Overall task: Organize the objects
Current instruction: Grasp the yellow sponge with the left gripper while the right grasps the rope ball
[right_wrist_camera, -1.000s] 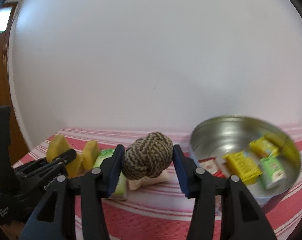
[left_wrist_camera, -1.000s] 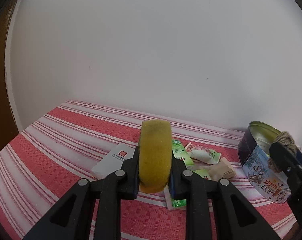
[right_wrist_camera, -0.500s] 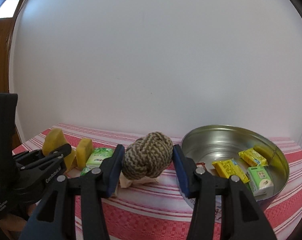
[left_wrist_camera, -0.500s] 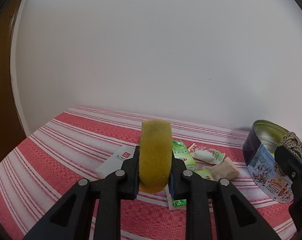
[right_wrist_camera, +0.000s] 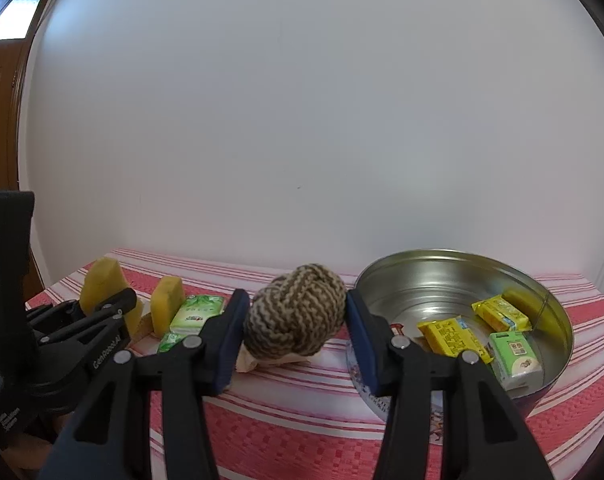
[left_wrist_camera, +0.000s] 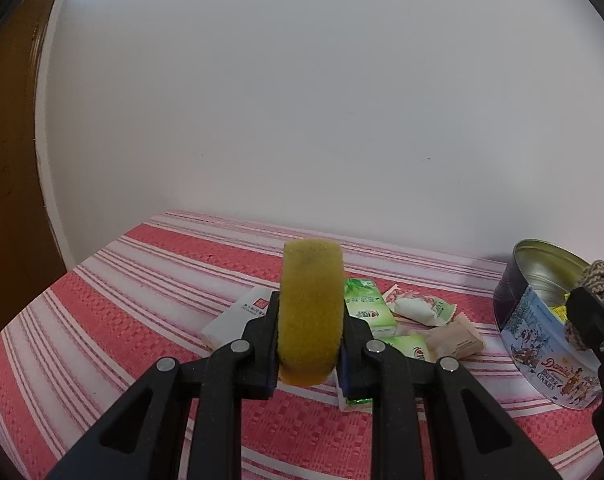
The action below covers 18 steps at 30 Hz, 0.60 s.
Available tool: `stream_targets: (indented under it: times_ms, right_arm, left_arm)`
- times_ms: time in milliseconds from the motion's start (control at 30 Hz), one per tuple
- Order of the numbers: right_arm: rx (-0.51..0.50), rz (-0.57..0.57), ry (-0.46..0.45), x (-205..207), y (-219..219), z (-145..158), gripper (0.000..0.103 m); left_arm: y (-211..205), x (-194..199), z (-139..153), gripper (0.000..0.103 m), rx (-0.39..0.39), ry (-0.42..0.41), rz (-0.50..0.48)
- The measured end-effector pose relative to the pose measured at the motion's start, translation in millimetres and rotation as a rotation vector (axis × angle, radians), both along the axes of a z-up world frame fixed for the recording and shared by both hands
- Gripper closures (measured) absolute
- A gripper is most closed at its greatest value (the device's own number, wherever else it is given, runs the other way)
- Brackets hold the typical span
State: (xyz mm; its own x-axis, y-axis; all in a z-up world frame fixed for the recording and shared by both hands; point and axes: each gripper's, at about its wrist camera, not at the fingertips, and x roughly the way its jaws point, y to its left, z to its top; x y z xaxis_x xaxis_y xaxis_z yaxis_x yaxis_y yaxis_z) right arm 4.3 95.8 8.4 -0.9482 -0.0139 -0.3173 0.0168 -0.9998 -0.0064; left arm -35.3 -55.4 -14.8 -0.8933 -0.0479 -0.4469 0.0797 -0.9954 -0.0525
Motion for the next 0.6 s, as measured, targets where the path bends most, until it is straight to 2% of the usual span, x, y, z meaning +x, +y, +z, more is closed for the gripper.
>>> stream_targets:
  times_ms: [233, 600]
  right_arm:
    - [0.009, 0.002, 0.005, 4.8, 3.1, 0.1, 0.053]
    - [0.023, -0.025, 0.036, 10.3, 24.7, 4.2, 0.053]
  left_arm:
    - [7.4, 4.8, 0.2, 0.079, -0.013, -0.002, 0.011]
    - [32.8, 12.6, -0.4, 0.079, -0.015, -0.018, -0.027]
